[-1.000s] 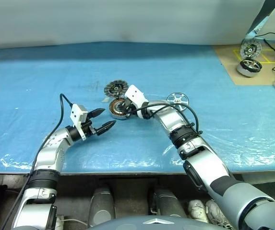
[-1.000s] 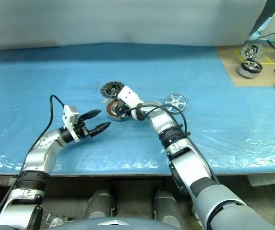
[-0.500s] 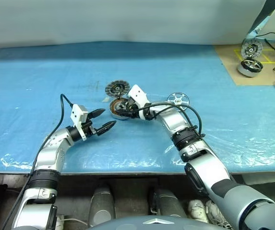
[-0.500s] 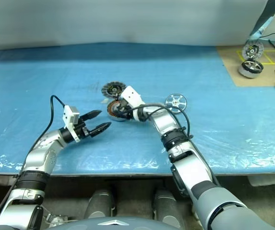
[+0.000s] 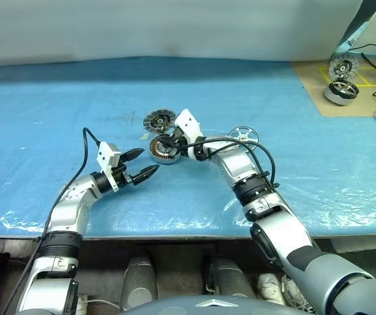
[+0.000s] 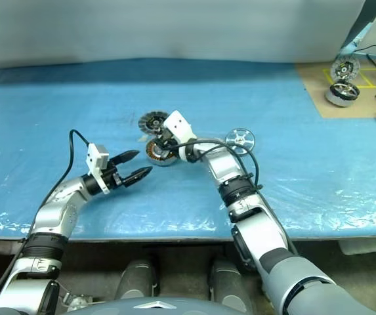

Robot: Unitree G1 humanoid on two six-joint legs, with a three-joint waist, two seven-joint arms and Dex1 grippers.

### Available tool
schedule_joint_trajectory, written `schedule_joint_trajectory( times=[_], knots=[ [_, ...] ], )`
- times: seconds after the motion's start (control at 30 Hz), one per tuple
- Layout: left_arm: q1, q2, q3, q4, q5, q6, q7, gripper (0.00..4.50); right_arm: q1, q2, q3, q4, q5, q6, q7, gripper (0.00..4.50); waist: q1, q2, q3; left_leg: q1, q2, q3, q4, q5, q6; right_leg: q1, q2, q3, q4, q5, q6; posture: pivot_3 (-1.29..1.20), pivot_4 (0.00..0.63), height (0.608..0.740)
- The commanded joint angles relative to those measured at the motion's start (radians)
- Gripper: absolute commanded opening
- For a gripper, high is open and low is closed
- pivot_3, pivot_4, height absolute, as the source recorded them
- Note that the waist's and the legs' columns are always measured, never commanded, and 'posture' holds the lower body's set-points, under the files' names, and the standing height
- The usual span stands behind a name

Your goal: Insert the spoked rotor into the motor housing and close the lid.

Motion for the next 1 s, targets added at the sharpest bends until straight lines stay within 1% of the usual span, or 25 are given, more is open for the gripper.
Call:
schedule_joint_trajectory(
  times=[0.03, 0.27, 0.4, 0.47, 0.63, 0.7, 0.83, 0.87, 1.0],
  knots=[
    [-0.011, 0.009, 0.016, -0.040, -0.020, 0.001, -0.006, 4.50, -0.014, 0.010, 0.014, 0.018, -0.020, -0.028, -0.022, 0.02, 0.000, 0.000, 0.000, 0.000, 0.000, 0.000, 0.000, 0.000, 0.000, 0.000, 0.000, 0.000, 0.000, 0.000, 0.000, 0.00, 0.150, 0.740],
    [-0.011, 0.004, 0.008, -0.048, -0.018, 0.008, -0.006, 4.50, -0.013, 0.005, 0.055, 0.126, -0.084, -0.061, -0.048, 0.02, -0.001, 0.000, 0.000, 0.001, 0.000, 0.000, 0.000, 0.000, 0.000, 0.000, 0.000, 0.000, 0.000, 0.000, 0.000, 0.00, 0.150, 0.740],
    [-0.016, 0.006, 0.011, -0.044, -0.017, 0.009, -0.006, 4.50, -0.002, -0.009, 0.109, 0.158, -0.138, -0.085, -0.051, 0.02, -0.001, 0.000, 0.000, 0.004, 0.000, 0.000, 0.000, 0.000, 0.000, 0.003, 0.000, 0.001, 0.001, -0.002, -0.003, 0.00, 0.150, 0.740],
    [-0.018, 0.006, 0.010, -0.043, -0.016, 0.010, -0.007, 4.50, 0.000, -0.008, 0.109, 0.165, -0.139, -0.081, -0.053, 0.02, -0.001, 0.000, 0.000, 0.006, 0.000, 0.000, 0.000, 0.000, 0.000, 0.005, 0.000, 0.001, 0.000, -0.002, -0.004, 0.00, 0.150, 0.740],
    [-0.023, 0.005, 0.008, -0.040, -0.016, 0.013, -0.010, 4.50, -0.007, 0.014, 0.029, 0.130, -0.048, -0.028, -0.023, 0.02, -0.001, 0.000, 0.000, 0.008, 0.001, 0.001, 0.000, 0.000, 0.000, 0.007, -0.001, 0.003, 0.000, -0.003, -0.004, 0.00, 0.150, 0.740],
    [-0.027, 0.004, 0.007, -0.037, -0.016, 0.014, -0.010, 4.50, -0.004, 0.021, -0.017, 0.077, 0.017, 0.000, 0.016, 0.02, 0.000, 0.000, 0.000, 0.008, 0.001, 0.001, -0.001, 0.000, 0.000, 0.007, -0.001, 0.003, 0.000, -0.003, -0.004, 0.00, 0.150, 0.740],
    [-0.032, 0.004, 0.006, -0.034, -0.017, 0.017, -0.013, 4.50, -0.017, 0.033, -0.117, -0.006, 0.140, 0.081, 0.053, 0.02, 0.001, 0.000, 0.000, 0.003, 0.000, 0.001, -0.001, 0.000, 0.000, 0.002, -0.001, 0.002, 0.000, -0.002, -0.003, 0.00, 0.150, 0.740],
    [-0.033, 0.004, 0.007, -0.034, -0.017, 0.018, -0.014, 4.50, -0.020, 0.034, -0.129, -0.019, 0.156, 0.096, 0.055, 0.02, 0.001, 0.000, 0.000, 0.001, 0.000, 0.001, -0.001, 0.000, 0.000, 0.000, 0.000, 0.002, 0.000, 0.000, 0.000, 0.00, 0.150, 0.740],
    [-0.033, 0.004, 0.007, -0.034, -0.016, 0.021, -0.014, 4.50, -0.019, 0.037, -0.142, -0.066, 0.193, 0.142, 0.063, 0.02, 0.000, 0.000, 0.000, -0.001, 0.000, 0.001, -0.002, 0.000, 0.000, -0.002, 0.000, 0.001, 0.000, 0.000, 0.000, 0.00, 0.150, 0.740]
  ],
)
